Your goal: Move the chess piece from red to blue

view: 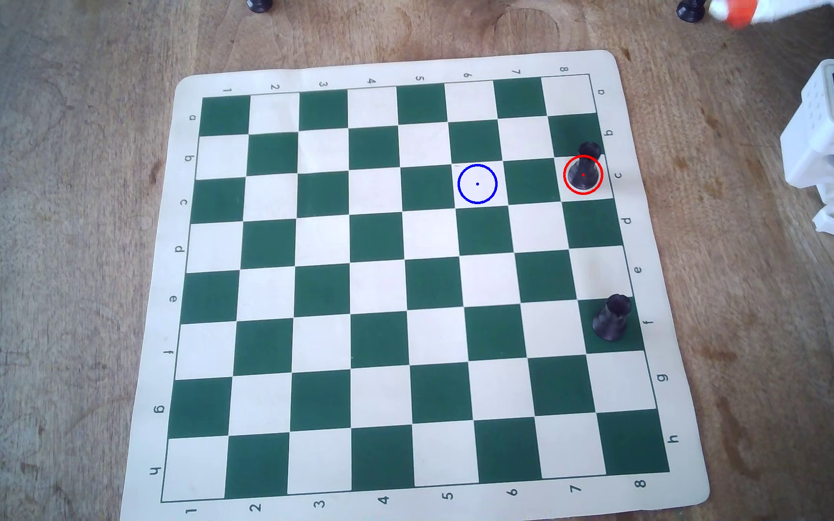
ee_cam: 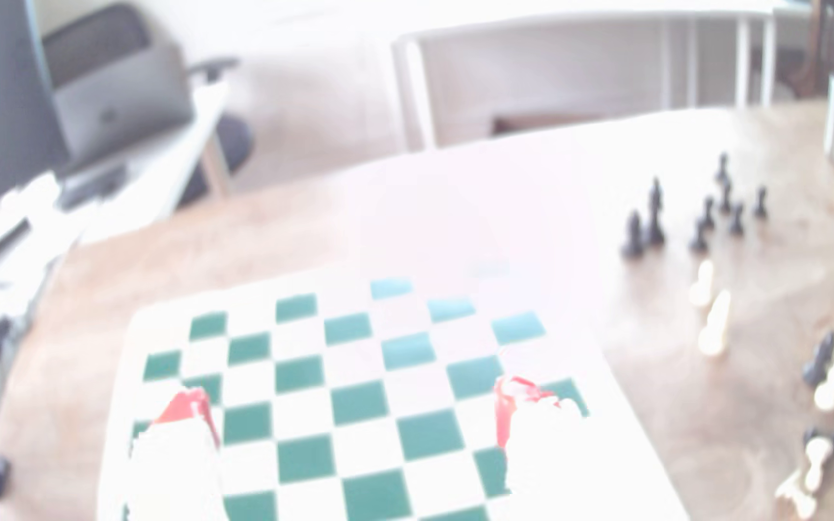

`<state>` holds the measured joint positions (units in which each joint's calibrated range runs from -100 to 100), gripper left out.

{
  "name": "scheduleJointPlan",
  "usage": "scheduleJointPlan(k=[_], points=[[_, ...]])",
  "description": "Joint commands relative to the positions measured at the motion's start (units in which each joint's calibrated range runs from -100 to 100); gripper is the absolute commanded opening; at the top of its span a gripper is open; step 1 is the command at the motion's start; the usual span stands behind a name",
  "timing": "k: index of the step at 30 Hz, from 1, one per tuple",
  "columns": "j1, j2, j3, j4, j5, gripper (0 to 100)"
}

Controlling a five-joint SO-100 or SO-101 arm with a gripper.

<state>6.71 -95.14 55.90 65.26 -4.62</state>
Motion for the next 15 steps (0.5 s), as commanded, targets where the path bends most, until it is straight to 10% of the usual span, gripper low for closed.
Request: scheduleJointPlan(k=[1,15], points=[[-0.49,2.70,-1.59,3.86,-0.44,25],[-0.96,26.80,-16.10,14.59,0.15,28]])
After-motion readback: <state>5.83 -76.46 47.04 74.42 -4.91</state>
